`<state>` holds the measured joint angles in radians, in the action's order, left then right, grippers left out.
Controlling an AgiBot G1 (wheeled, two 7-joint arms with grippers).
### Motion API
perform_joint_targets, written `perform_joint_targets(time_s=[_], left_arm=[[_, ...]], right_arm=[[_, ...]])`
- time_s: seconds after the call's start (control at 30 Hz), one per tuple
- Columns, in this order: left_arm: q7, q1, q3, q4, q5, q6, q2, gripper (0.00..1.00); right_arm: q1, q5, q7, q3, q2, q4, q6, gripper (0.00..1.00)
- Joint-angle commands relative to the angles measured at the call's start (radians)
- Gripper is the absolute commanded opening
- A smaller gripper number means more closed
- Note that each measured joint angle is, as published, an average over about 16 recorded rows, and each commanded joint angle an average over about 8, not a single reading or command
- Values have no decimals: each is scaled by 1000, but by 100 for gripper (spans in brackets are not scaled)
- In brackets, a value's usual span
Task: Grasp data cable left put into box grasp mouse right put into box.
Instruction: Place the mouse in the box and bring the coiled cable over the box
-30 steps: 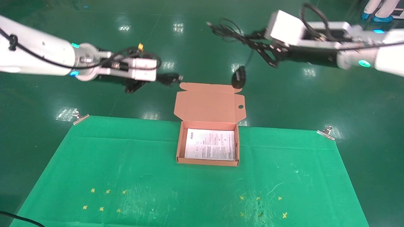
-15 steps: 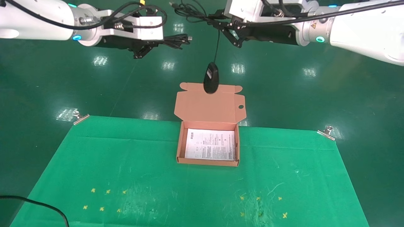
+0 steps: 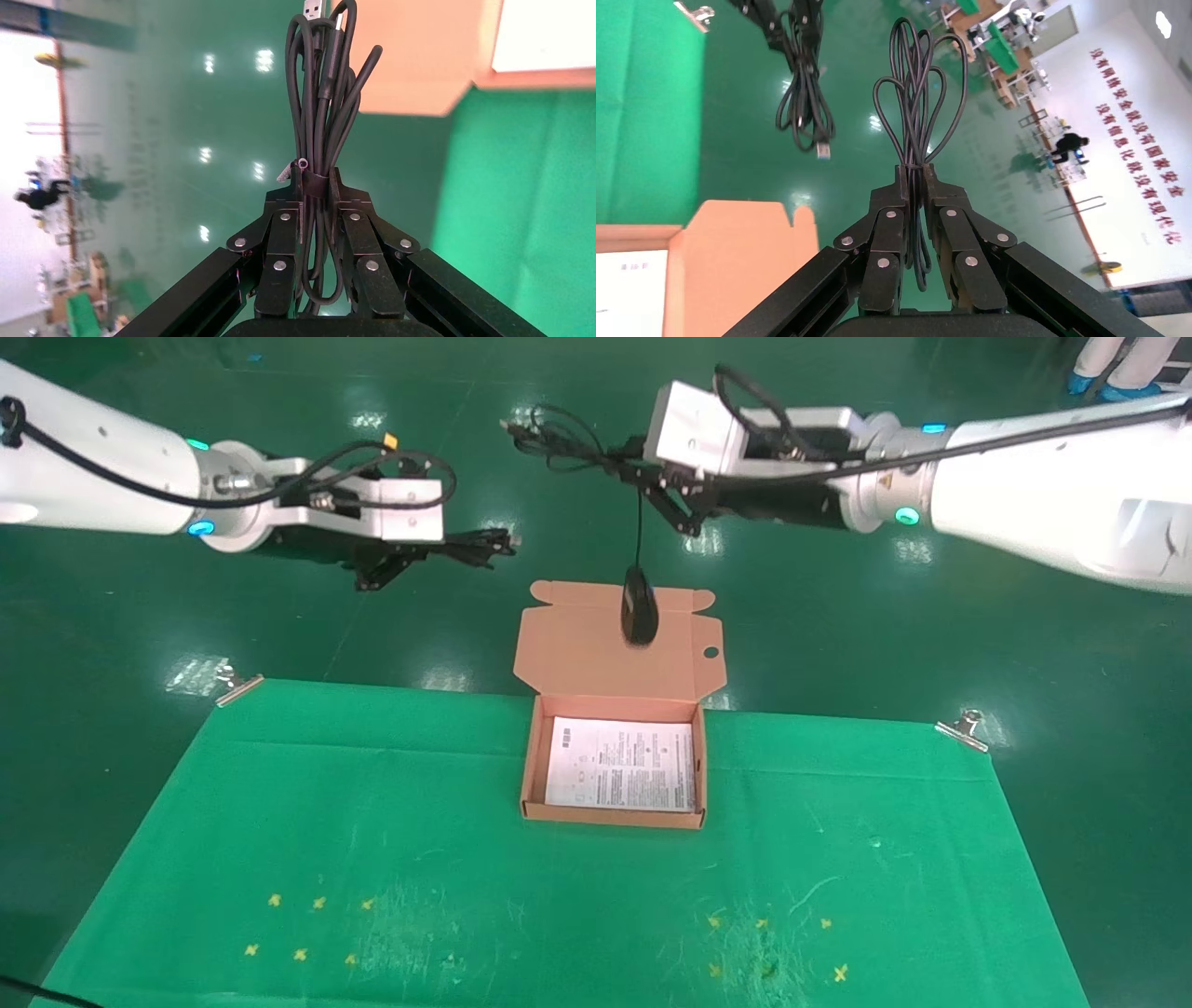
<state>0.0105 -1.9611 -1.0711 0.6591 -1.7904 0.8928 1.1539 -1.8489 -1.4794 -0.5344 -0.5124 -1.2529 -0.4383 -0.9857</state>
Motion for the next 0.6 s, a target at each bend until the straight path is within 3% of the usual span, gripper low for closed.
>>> perform_joint_targets(time_s=[0.03,0.27,0.6], left_arm=[[-13,7,-7,4,-9,10,-8,0],[-130,32,-39,114,-60,72,-73,0],[-348,47,-74,326,-154,157,-174,0]], right_arm=[[6,-4,-3,-3,-3,7,4,0],[63,-18,-11,-22,-33,22,-3,0],[122,-42,-8,-70,-97,79,43,0]])
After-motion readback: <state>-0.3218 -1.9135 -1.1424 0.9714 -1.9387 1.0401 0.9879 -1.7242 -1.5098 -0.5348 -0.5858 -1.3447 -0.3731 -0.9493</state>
